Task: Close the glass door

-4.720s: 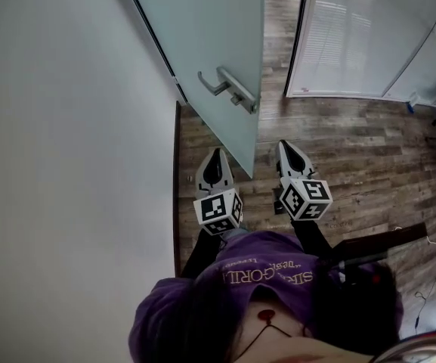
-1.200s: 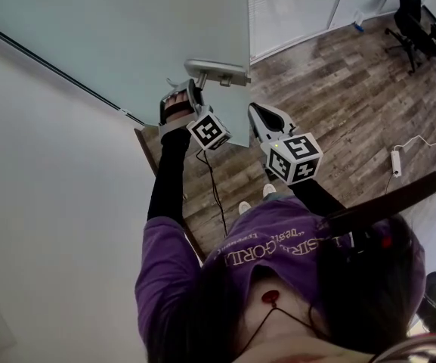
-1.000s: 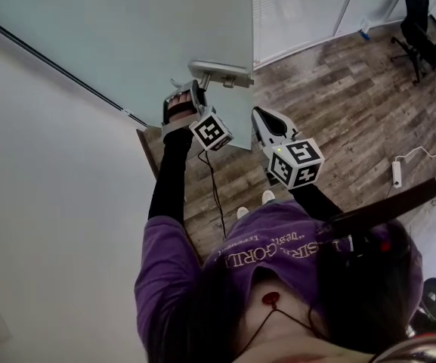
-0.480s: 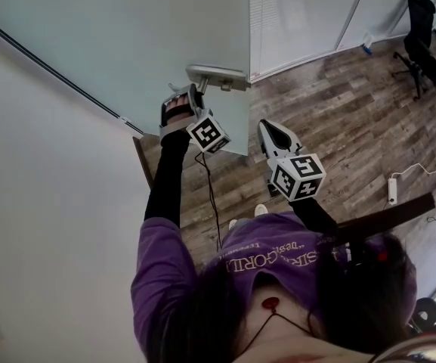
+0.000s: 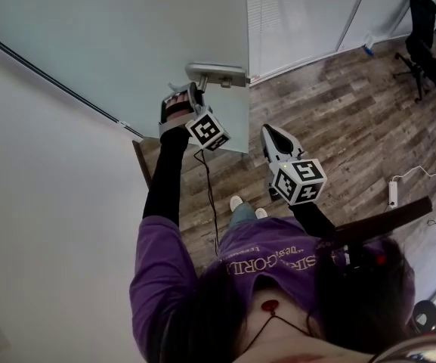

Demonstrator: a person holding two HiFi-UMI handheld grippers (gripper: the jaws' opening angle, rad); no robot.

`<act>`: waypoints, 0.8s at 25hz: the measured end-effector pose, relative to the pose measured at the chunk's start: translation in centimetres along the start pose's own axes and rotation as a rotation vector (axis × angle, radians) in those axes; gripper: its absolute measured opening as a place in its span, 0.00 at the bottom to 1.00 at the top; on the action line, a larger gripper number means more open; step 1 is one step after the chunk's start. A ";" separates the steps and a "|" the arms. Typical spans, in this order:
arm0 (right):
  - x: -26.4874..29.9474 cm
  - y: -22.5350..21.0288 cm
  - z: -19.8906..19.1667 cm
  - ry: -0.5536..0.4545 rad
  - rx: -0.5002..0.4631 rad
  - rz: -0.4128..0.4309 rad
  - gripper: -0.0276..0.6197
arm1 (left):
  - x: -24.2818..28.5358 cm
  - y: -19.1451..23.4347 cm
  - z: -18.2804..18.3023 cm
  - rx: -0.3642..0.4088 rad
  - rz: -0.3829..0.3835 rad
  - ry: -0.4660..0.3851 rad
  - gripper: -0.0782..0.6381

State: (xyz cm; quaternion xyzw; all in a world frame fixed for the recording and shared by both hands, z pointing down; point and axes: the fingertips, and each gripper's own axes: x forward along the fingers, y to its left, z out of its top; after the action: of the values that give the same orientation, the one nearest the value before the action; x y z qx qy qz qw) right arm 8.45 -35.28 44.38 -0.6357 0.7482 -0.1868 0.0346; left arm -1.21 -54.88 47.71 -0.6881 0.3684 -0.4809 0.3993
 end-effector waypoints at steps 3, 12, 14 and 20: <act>0.5 -0.5 0.8 -0.014 0.008 -0.014 0.02 | 0.7 -0.3 0.5 0.018 -0.022 0.005 0.29; 2.4 0.6 0.6 -0.049 -0.018 -0.037 0.02 | 1.1 -0.2 1.5 -0.014 -0.004 -0.068 0.29; 3.1 0.7 0.3 -0.048 -0.018 -0.042 0.02 | 1.7 -0.1 1.7 -0.031 -0.007 -0.086 0.29; 4.7 0.8 0.3 -0.064 -0.015 -0.069 0.02 | 3.3 -0.5 2.3 -0.035 -0.057 -0.105 0.28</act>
State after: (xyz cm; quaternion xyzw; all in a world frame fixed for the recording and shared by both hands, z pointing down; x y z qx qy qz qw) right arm 6.89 -39.80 44.74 -0.6670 0.7258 -0.1619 0.0472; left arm 1.95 -57.13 48.84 -0.7296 0.3357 -0.4486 0.3922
